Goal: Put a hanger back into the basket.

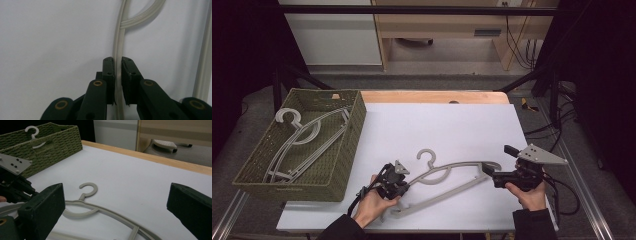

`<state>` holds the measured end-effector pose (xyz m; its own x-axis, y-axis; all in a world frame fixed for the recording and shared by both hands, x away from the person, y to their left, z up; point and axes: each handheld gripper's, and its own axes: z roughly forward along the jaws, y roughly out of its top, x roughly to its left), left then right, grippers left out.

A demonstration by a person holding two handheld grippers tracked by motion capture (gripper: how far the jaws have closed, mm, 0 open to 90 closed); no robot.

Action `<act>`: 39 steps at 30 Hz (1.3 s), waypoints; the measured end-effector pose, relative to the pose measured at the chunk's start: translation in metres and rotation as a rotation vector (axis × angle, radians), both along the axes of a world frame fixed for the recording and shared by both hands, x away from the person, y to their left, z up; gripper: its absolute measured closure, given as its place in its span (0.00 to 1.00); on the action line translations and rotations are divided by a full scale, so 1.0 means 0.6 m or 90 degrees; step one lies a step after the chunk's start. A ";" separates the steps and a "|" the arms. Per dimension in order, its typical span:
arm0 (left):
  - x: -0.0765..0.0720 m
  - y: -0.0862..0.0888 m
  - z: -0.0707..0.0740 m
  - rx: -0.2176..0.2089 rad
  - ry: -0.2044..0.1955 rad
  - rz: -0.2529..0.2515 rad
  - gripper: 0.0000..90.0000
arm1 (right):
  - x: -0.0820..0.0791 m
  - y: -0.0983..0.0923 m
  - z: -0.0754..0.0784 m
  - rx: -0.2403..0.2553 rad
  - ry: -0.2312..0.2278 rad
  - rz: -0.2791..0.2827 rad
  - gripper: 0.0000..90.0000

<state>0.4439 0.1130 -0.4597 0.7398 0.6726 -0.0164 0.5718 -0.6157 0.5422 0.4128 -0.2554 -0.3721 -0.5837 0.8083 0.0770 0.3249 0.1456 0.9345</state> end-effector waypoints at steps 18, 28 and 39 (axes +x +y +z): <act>0.025 -0.024 0.013 0.090 0.049 -0.070 0.85 | 0.001 0.002 0.002 0.002 0.002 0.005 0.02; 0.016 -0.030 0.013 0.099 0.031 -0.054 0.91 | 0.001 0.001 0.001 -0.001 0.006 0.007 0.02; 0.006 -0.004 0.028 0.034 0.002 -0.038 0.92 | 0.000 -0.003 0.001 0.004 0.006 0.005 0.02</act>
